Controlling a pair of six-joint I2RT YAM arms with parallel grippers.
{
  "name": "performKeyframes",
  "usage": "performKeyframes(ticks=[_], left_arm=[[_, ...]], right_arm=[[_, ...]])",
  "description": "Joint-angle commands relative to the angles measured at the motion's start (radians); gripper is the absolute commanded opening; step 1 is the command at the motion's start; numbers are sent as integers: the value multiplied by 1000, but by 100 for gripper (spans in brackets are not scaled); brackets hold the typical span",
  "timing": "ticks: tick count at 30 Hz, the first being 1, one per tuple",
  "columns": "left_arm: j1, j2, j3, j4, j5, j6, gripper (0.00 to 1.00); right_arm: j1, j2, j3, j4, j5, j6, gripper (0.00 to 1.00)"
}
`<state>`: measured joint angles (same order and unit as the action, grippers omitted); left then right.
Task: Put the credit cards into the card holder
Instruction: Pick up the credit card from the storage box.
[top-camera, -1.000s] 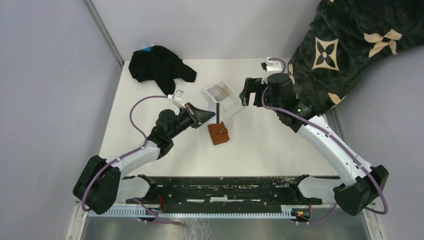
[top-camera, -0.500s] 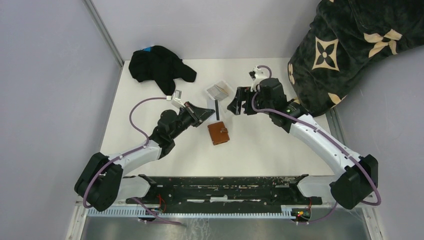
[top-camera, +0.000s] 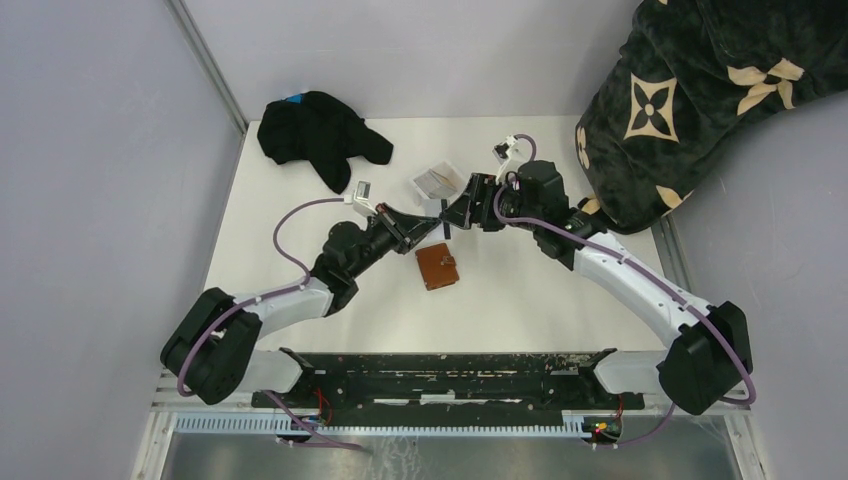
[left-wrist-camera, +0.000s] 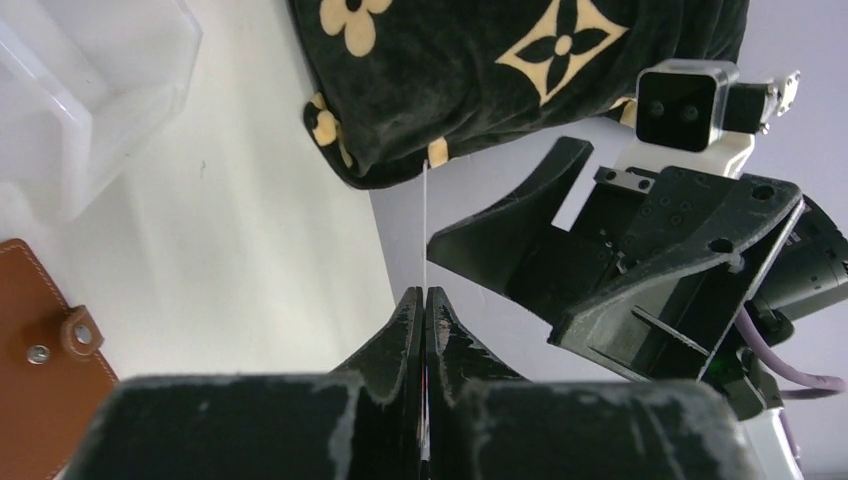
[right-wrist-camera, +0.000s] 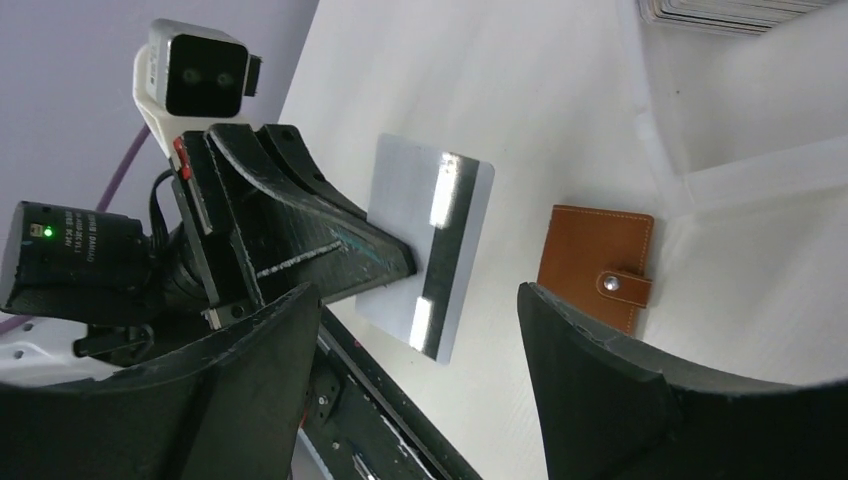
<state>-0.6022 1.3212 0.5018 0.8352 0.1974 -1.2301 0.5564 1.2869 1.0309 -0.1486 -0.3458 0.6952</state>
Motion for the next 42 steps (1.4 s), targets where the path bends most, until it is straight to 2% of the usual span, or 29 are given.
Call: performKeyframes(ticks=[1,7,10,16,19,25,26,28,29,31,36,42], left_arm=[[-12,23,10,145,32,-90,3],[-15,58,9,236,54,-152,3],[-15,70,8,261,65,-170,3],[-15,104,-26,344,66,-223,3],[-13,136,-36,402,74,-258,3],[-8,160,-47,436,87,-279,3],[-5,160,-51,438,88,-280,6],[4,150,-66,432,86,-278,19],[10,141,-76,416,82,-273,30],[19,106,-104,351,65,-245,42],[24,-42,-158,55,-31,-113,56],[4,-154,-119,-332,-158,53,52]], right_arm=[[3,28,-11,125,-45,71,78],[-4,53,-31,188,-72,122,73],[-10,52,-39,214,-78,144,67],[-28,57,-60,280,-117,208,42],[-29,51,-66,284,-120,214,36],[-35,41,-72,286,-126,228,2],[-35,37,-73,283,-124,228,1],[-39,29,-71,272,-119,221,1],[-41,24,-69,264,-116,214,1],[-44,20,-60,238,-113,195,1],[-46,15,-24,126,-82,106,1],[-28,68,73,-78,-23,-20,1]])
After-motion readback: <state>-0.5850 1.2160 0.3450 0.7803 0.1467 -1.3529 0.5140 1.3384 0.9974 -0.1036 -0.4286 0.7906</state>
